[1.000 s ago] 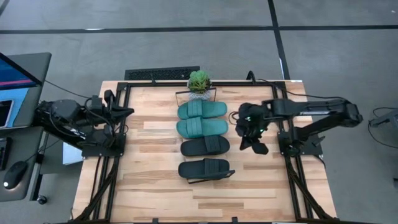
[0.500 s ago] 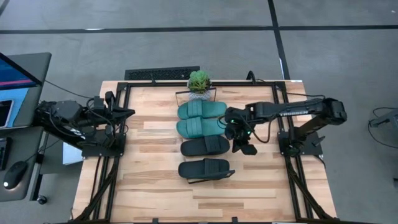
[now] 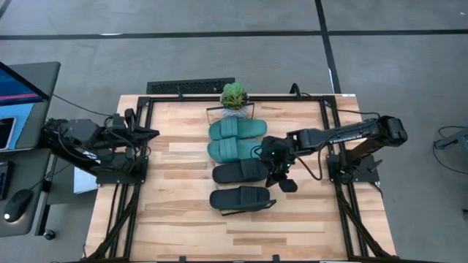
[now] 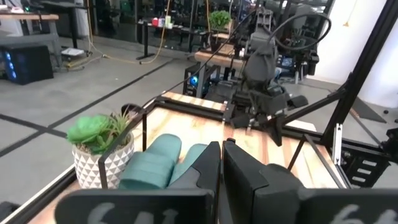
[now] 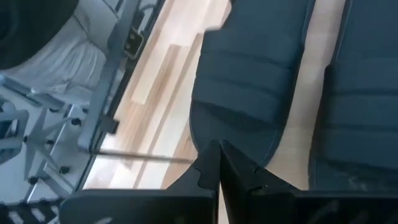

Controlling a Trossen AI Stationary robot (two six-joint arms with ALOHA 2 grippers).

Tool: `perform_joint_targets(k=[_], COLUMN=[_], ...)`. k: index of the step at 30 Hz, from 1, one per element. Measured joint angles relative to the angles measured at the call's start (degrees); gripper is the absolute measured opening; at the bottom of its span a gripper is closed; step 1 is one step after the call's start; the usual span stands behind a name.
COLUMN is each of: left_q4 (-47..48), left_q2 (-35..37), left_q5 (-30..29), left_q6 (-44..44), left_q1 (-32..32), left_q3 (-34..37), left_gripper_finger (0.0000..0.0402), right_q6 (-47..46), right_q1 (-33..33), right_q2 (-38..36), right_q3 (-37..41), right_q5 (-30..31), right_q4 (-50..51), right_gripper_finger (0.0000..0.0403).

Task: Pick and place slides into the shelf
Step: Put the black slides on the shelf

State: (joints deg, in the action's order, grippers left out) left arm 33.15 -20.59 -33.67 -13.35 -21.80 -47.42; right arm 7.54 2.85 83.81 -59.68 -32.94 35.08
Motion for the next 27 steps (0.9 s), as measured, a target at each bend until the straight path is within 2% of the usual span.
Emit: perform_joint_targets(k=[11,19,27], left_q4=[2.23,2.23,2.31], left_q2=[-0.01,0.01,0.01], left_q5=[0.01,0.02,0.04], left_q6=[-1.1,-1.11,-1.11], left_q1=[0.0,-0.02,0.0], left_q3=[0.0,0.0,0.0], left_gripper_finger=[0.0006,0.0006,0.0006], right_q6=[-4.12,-4.67,-4.64], right_q1=[3.64,5.01,5.05], right_q2=[1.18,6.46,6.56], right_q3=[-0.09,0.07,-0.02], right_q5=[3.52,6.17,9.47], right_q4=[-5.25,-4.93,-5.56], right_gripper_finger=[0.0,0.0,0.0])
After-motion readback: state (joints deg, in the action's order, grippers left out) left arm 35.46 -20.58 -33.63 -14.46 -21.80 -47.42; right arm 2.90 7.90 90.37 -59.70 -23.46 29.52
